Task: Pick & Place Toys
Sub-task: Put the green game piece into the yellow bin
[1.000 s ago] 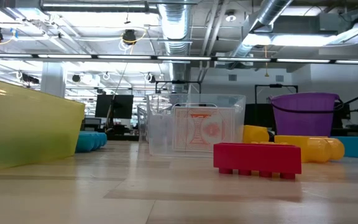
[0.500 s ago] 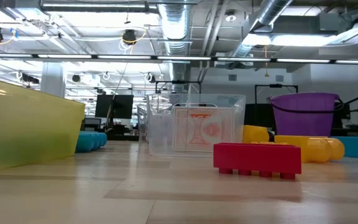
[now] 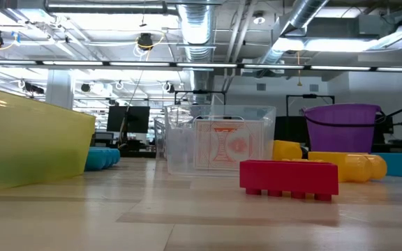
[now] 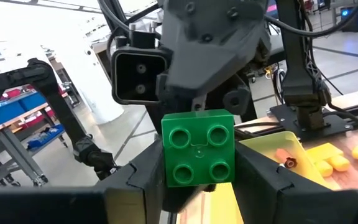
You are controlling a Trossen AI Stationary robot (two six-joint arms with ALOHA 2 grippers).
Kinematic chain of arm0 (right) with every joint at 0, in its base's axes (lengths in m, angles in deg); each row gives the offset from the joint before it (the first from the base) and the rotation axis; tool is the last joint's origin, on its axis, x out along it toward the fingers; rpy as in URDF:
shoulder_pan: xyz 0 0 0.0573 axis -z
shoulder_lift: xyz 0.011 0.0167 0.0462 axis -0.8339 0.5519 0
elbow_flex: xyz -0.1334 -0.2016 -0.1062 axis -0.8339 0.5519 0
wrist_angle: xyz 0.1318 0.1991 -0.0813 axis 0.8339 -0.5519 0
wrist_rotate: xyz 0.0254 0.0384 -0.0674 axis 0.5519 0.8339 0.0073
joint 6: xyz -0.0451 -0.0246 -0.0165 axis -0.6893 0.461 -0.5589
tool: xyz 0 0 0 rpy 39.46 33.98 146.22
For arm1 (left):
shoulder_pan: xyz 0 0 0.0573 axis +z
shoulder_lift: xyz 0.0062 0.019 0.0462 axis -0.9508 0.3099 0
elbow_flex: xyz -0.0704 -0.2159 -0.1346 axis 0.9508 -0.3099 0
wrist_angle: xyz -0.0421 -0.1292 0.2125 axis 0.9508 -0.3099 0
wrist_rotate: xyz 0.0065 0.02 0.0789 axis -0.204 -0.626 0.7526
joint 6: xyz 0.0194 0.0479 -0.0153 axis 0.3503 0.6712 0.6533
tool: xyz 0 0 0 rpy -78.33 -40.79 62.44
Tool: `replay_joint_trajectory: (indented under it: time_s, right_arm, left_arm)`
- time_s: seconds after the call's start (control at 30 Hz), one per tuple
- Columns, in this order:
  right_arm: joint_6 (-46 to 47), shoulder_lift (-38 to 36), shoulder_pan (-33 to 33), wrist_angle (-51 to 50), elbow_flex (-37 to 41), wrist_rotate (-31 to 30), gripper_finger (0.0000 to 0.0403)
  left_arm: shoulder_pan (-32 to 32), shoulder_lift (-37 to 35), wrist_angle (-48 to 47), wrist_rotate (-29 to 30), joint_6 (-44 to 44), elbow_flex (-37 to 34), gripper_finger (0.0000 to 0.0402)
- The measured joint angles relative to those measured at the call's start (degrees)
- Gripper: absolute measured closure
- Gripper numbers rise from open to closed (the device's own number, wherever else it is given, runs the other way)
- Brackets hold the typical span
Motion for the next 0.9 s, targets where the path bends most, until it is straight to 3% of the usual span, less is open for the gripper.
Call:
replay_joint_trajectory:
  time_s: [0.37,0.6,0.9]
  right_arm:
    - [0.57,-0.09,0.02,0.24,-0.04,-0.02,0.0255]
    - [0.08,-0.09,0.02,0.15,-0.04,0.14,0.025]
    - [-2.71,-0.09,-0.35,0.07,-0.04,-0.02,0.0201]
  left_arm:
    - [0.0,0.0,-0.33,-0.13,-0.74,0.0,0.0247]
    - [0.0,0.0,-0.24,-0.08,-1.07,0.0,0.0234]
    - [-0.04,0.02,-0.07,-0.11,-1.52,-0.01,0.0251]
